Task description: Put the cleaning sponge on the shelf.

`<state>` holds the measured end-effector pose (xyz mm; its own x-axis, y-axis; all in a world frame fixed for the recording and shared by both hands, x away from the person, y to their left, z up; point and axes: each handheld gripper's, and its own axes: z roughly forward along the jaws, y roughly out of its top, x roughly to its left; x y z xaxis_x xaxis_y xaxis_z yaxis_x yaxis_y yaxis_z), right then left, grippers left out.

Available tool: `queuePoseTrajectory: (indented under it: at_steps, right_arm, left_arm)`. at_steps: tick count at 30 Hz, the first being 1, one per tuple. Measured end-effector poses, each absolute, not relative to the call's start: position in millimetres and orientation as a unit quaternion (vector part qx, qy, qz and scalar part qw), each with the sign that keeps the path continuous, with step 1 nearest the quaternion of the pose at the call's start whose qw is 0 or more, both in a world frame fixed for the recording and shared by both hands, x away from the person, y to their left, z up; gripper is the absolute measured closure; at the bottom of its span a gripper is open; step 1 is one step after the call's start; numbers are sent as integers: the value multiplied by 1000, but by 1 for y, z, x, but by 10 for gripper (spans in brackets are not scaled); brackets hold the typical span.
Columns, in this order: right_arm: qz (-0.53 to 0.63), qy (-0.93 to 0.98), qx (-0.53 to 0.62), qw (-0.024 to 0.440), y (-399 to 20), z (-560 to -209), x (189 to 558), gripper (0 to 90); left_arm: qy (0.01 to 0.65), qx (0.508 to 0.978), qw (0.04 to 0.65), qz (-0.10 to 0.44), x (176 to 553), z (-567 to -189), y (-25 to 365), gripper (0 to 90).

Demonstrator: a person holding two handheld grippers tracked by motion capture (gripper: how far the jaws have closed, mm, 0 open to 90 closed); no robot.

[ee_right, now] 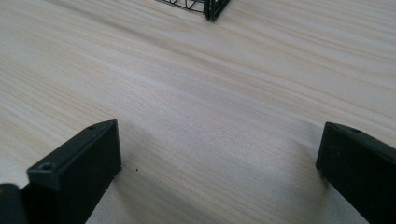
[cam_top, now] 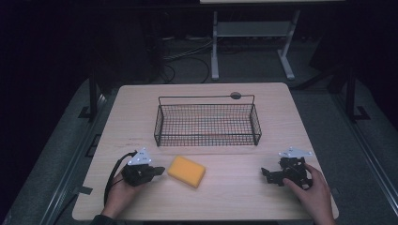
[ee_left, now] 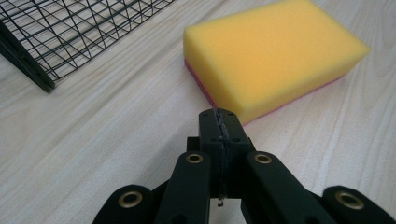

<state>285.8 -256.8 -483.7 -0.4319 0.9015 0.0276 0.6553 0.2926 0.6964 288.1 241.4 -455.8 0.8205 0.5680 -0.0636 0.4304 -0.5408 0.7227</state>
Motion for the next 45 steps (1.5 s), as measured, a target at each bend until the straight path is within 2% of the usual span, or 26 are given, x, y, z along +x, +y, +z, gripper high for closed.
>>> queuePoseTrajectory:
  at_steps: [45]
  right_arm:
    - [325, 781, 498, 190, -257, -484, 286, 0]
  left_arm:
    - [225, 889, 397, 40, 277, -452, 203, 896]
